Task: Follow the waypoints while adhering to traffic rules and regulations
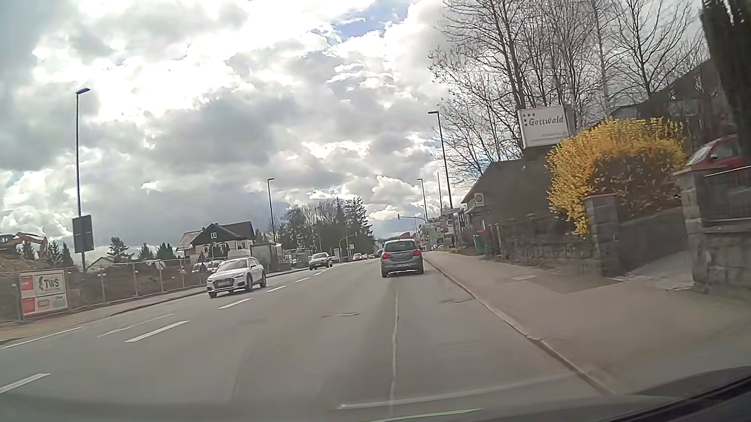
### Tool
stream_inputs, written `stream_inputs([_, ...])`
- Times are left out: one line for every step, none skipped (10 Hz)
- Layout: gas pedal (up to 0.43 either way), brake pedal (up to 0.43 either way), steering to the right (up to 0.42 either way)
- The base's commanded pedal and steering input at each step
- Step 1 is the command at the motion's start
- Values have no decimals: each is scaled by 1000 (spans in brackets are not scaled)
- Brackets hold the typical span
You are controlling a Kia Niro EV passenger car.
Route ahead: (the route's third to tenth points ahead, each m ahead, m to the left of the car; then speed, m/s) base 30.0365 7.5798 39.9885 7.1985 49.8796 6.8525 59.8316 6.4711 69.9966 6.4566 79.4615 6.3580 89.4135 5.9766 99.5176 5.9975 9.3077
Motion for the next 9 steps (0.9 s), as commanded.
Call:
stream_inputs([177,0,-1])
stream_inputs([177,0,-1])
stream_inputs([177,0,-2])
stream_inputs([177,0,-1])
stream_inputs([177,0,-2])
stream_inputs([169,0,-2])
stream_inputs([157,0,-2])
stream_inputs([157,0,-2])
stream_inputs([157,0,0])
